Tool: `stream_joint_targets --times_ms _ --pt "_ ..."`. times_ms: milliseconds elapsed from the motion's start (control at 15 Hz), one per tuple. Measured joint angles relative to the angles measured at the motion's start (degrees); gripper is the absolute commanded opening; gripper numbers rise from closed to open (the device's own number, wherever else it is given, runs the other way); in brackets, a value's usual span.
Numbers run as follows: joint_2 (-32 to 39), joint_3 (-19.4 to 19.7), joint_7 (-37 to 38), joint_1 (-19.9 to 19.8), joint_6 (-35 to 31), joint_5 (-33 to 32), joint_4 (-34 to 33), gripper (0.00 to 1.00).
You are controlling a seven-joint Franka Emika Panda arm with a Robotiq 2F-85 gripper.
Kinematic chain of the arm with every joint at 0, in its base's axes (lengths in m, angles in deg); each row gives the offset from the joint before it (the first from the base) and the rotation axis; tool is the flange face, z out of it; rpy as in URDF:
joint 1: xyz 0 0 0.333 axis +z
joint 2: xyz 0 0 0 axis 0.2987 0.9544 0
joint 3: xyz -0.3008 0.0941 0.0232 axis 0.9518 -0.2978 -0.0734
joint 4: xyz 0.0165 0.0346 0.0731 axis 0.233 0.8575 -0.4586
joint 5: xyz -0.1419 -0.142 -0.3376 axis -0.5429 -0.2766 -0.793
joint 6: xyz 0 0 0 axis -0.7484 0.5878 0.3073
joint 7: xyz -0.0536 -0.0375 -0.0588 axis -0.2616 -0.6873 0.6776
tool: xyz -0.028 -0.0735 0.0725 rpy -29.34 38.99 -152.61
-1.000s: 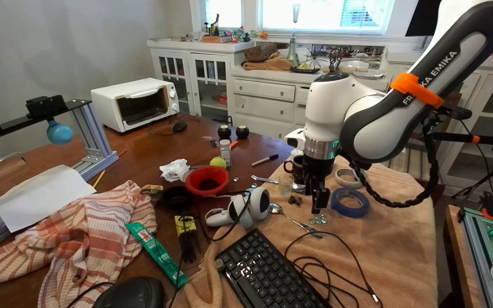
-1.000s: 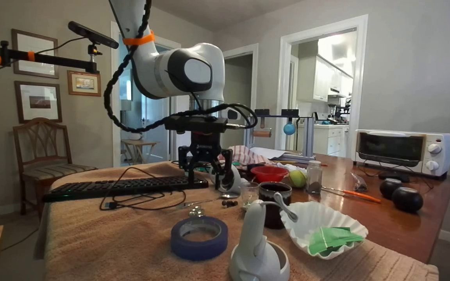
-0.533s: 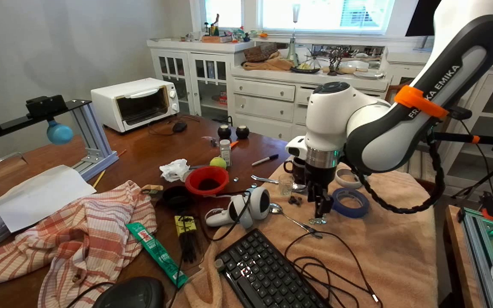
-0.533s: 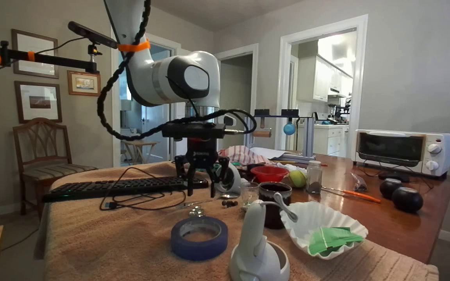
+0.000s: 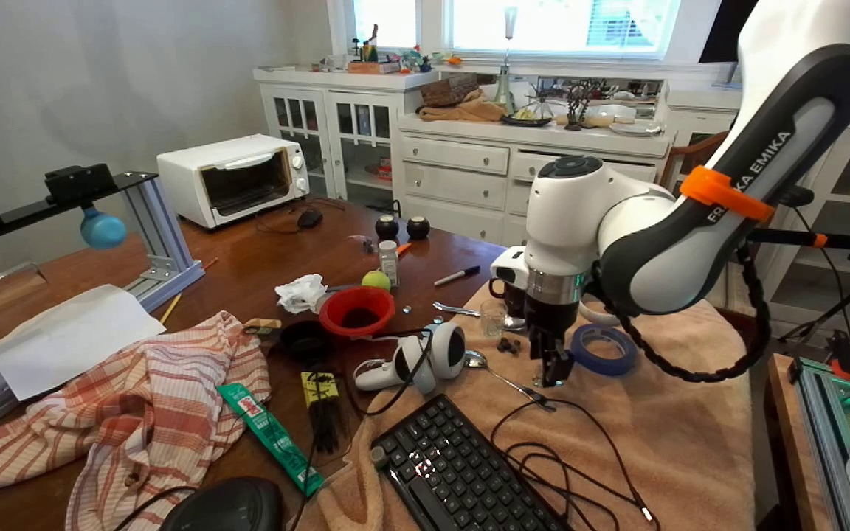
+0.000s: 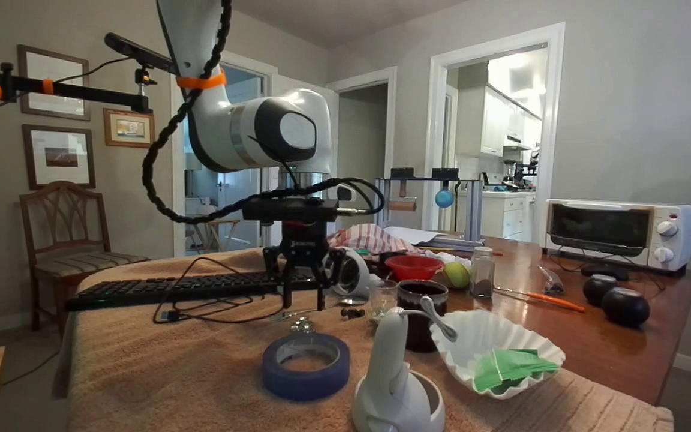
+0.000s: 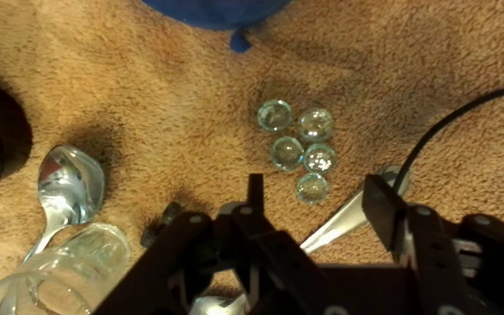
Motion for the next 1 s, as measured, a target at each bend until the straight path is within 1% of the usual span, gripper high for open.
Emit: stream_joint_targets --times_ms 467,667,800,867,933,1000 --pt "1.60 0.01 1.58 0.35 -2.85 -0.61 -0.01 0.57" --pt "2.04 0.06 1.71 0.35 -3.61 -0.69 -0.02 0.51" --pt "2.20 0.22 1.86 0.35 -3.86 -0.92 -0.02 0.42" --pt "2.25 0.30 1.97 0.35 -3.97 -1.02 -0.02 0.42" --pt "2.29 0.34 1.98 0.35 -4.06 -1.05 -0.02 0.36" --pt "2.35 0.39 2.03 0.36 -4.16 -1.08 -0.02 0.39"
